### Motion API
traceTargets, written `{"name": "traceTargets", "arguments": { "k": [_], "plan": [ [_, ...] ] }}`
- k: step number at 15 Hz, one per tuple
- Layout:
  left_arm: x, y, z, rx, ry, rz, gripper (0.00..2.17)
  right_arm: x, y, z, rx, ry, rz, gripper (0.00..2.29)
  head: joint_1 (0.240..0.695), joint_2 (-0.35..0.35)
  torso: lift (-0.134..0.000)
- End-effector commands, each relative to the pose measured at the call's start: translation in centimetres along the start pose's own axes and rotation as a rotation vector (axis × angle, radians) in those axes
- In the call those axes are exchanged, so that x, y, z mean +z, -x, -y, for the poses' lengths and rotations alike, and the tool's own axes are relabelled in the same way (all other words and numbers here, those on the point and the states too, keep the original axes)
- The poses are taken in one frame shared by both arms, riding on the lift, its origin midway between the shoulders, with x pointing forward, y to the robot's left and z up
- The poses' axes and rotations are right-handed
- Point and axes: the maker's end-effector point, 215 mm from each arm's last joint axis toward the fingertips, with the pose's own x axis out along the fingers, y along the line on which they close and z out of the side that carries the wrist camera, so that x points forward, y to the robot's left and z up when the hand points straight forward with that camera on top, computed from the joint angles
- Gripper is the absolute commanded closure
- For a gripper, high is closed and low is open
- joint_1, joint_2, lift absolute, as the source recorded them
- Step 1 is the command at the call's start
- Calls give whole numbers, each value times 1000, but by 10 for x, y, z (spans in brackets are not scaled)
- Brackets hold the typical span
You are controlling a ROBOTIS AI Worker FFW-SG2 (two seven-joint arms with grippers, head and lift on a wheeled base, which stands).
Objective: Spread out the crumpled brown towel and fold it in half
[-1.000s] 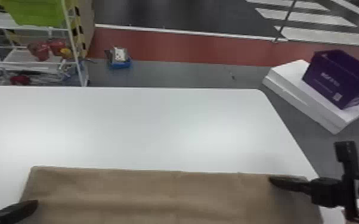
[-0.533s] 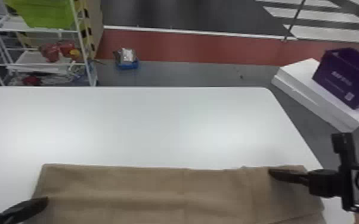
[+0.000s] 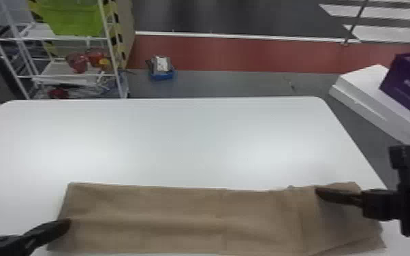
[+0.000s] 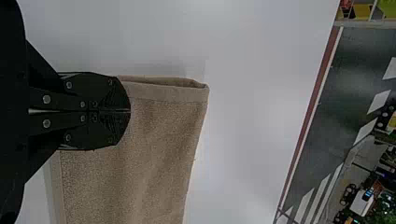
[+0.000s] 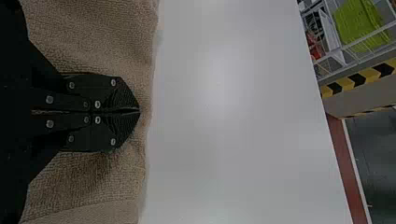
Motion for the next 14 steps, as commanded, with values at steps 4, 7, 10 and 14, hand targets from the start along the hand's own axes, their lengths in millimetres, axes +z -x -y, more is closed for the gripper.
{"name": "traceTargets", "arguments": {
  "k": [4,7,10,14],
  "plan": [
    [8,-10,-6,5,16,7,2051,26,-2,14,-16,-26,24,2007,695,-58,-123],
    [9,-11,-15,26,16,2,2051,32,1,15,-10,-35,40,2007,695,-65,-123],
    [7,-13,-29,48,34,-2,2051,37,22,20,-3,-71,76,2007,695,-62,-123],
    [14,-7,-27,40,38,21,2051,47,54,21,15,-66,150,1490,695,-68,-123]
  ]
}}
